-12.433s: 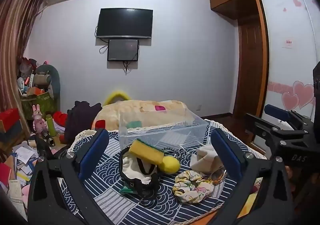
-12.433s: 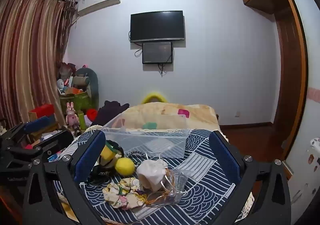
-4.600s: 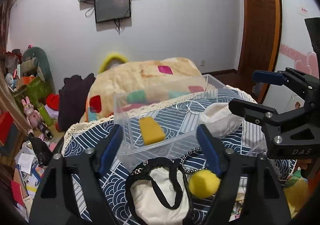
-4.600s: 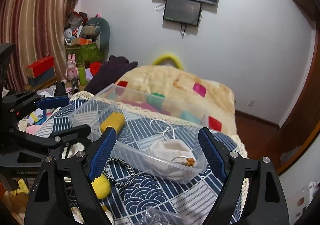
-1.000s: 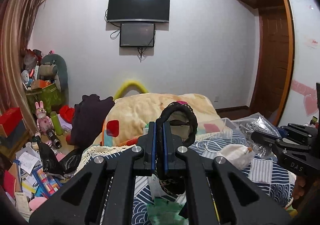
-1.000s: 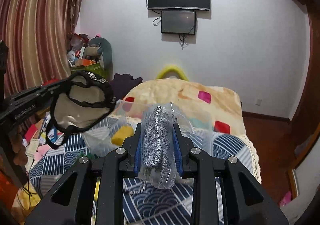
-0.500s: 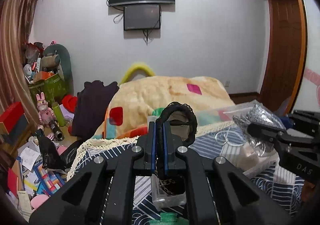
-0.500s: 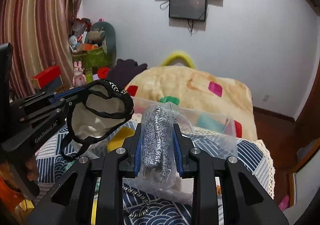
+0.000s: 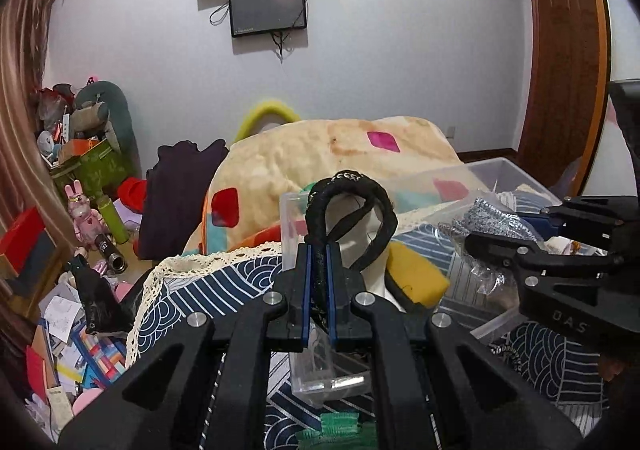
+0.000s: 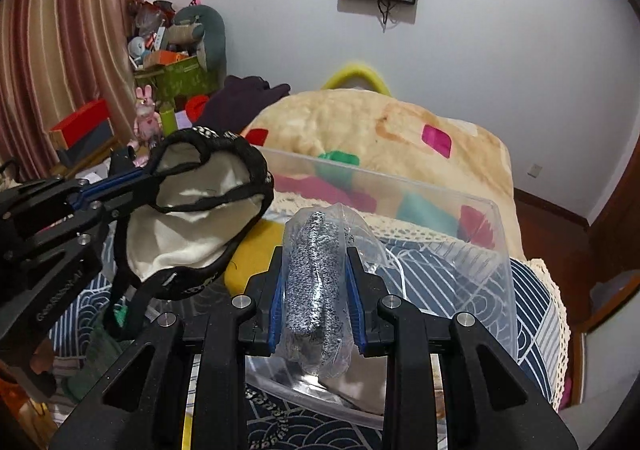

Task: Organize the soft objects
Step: 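Carry the pouch and plastic scrubber bag into the clear box and release both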

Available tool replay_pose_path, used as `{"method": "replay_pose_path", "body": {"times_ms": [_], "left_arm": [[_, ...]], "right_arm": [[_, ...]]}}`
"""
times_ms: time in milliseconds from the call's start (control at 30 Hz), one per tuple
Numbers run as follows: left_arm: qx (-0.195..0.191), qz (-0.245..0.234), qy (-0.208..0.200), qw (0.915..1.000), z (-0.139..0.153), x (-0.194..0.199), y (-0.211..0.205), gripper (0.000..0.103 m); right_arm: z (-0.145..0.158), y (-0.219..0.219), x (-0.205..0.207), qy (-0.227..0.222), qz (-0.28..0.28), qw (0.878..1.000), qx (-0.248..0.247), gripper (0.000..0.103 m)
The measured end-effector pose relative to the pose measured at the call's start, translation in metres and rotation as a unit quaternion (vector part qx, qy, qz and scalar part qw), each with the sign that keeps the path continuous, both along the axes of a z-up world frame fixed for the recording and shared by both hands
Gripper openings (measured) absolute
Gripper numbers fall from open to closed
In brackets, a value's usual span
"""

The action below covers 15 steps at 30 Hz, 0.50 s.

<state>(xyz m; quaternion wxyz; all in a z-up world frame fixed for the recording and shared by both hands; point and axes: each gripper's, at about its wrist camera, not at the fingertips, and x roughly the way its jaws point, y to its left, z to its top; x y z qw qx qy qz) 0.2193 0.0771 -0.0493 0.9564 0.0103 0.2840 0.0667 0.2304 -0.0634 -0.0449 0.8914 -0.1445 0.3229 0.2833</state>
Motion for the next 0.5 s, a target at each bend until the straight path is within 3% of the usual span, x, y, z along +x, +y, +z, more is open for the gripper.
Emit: {"method": "replay_pose_path", "body": {"times_ms": [233,400,500], "left_arm": [[0.003,-0.007,0.02,0.9998,-0.006,0.001,-0.001,0.006],[0.008,-0.016,0.02,0.9996,-0.002,-0.006,-0.005,0.008],[0.007,-0.022,0.016,0.9996,0.003,-0.012,-0.006,0.014]], "right_arm": [[-0.005,0.0,-0.003,0.002,-0.002,1.0,-0.023,0.027],[0.002,-0.006,-0.007,-0.005,-0.004,1.0,-0.016,0.044],[0.007,-0.009,-0.015,-0.018,-0.004,1.0,-0.014,0.047]]}}
